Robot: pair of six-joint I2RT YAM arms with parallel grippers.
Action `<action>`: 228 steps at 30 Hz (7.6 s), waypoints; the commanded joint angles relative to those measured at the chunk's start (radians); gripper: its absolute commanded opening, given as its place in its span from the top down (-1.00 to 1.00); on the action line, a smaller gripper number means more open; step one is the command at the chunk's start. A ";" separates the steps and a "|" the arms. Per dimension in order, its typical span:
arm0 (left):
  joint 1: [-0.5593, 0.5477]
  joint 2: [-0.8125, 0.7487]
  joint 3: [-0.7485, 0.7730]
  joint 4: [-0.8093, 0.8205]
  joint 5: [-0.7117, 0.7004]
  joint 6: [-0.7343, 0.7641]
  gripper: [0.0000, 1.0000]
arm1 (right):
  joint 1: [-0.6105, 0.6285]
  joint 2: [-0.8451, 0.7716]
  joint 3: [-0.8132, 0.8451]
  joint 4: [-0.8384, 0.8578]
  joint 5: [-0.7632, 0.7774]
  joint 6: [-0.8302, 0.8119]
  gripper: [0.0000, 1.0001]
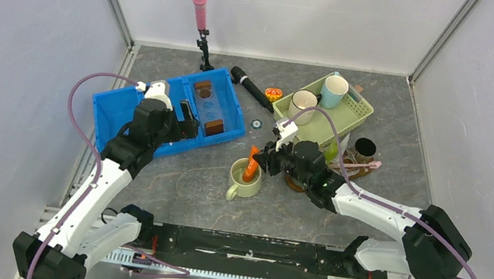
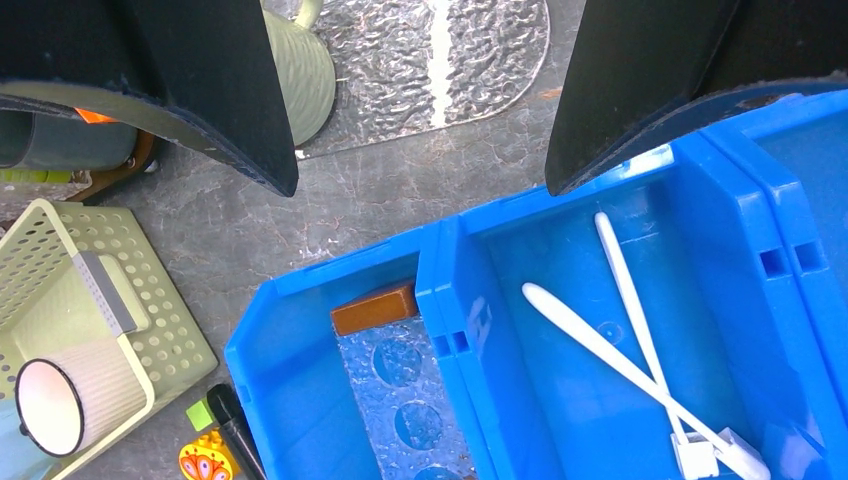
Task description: Prepare toiletry sets of a toothbrush and toothpaste on the tray
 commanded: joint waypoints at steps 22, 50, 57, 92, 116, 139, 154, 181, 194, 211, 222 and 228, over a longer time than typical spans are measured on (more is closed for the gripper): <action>0.106 0.362 0.188 -0.074 -0.193 -0.118 -0.67 | 0.003 -0.301 0.226 -0.331 0.271 -0.210 -0.64; 0.217 0.897 0.282 0.080 -0.172 -0.456 -0.12 | 0.003 -0.502 0.204 -0.464 0.458 -0.325 -0.96; 0.221 0.937 0.290 0.070 -0.175 -0.474 0.34 | 0.003 -0.507 0.207 -0.478 0.471 -0.320 -0.96; 0.098 0.060 0.048 0.332 0.149 0.037 0.96 | 0.003 -0.364 0.420 -0.531 0.214 -0.281 -0.95; -0.418 -0.009 0.009 0.511 0.234 0.209 0.96 | 0.003 -0.163 0.549 -0.273 -0.006 -0.014 -0.58; -0.457 0.036 0.022 0.576 0.293 0.241 0.96 | 0.000 -0.040 0.552 -0.178 0.043 0.113 0.39; -0.457 0.016 0.005 0.540 0.238 0.273 -0.26 | -0.016 -0.059 0.501 -0.145 0.024 0.112 1.00; -0.350 -0.153 -0.050 0.272 -0.194 0.067 -0.99 | 0.094 -0.087 -0.064 0.450 0.265 0.208 1.00; -0.335 -0.181 -0.063 0.238 -0.196 0.067 -0.99 | 0.169 -0.007 -0.121 0.573 0.415 0.121 1.00; -0.326 -0.193 -0.068 0.208 -0.182 0.081 -0.99 | 0.236 0.123 -0.086 0.627 0.497 0.051 0.92; -0.321 -0.199 -0.077 0.204 -0.175 0.081 -0.99 | 0.260 0.123 -0.094 0.611 0.586 0.058 0.82; -0.320 -0.201 -0.076 0.202 -0.174 0.080 -0.99 | 0.269 0.137 -0.088 0.626 0.620 0.092 0.81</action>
